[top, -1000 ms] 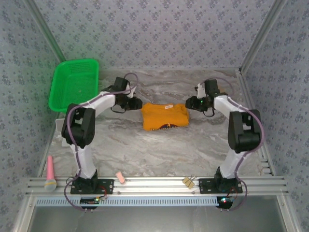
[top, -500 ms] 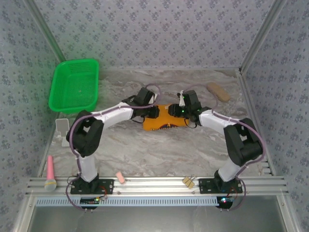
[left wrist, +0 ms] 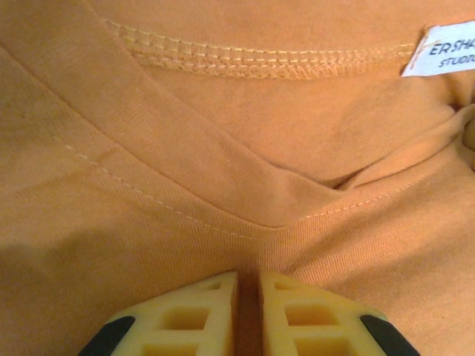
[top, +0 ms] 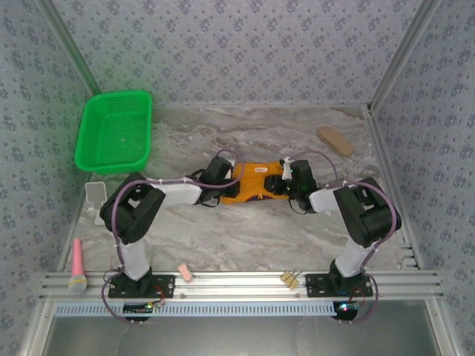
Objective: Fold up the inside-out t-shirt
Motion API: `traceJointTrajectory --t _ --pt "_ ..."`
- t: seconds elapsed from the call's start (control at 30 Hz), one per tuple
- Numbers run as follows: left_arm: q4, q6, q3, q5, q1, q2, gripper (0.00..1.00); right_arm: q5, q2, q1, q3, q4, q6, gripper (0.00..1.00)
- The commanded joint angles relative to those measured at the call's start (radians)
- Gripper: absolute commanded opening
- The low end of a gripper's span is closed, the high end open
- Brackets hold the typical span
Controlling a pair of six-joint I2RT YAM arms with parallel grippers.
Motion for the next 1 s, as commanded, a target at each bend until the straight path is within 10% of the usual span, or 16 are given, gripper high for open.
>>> traceJointTrajectory --t 0.0,0.23,0.37,0.57,0.97 --pt "-0.121 0.02 -0.052 0.05 0.033 -0.01 0.19 -0.029 -0.014 -0.004 -0.036 -0.095 -0.033 0.38" --pt "-0.331 0.163 0.07 -0.006 0.048 -0.297 0.21 0.104 -0.351 -0.003 0.063 -0.359 -0.127 0.42" --pt "-0.41 0.135 0.111 -0.04 0.084 -0.387 0.39 0.245 -0.434 -0.031 0.148 -0.563 -0.167 0.57" --pt "-0.436 0.012 0.184 0.289 0.203 -0.192 0.54 -0.161 -0.142 -0.227 0.426 -0.91 -0.265 0.59" --pt "-0.352 0.029 0.252 0.2 0.219 0.042 0.65 -0.169 0.176 -0.206 0.575 -0.902 -0.275 0.65"
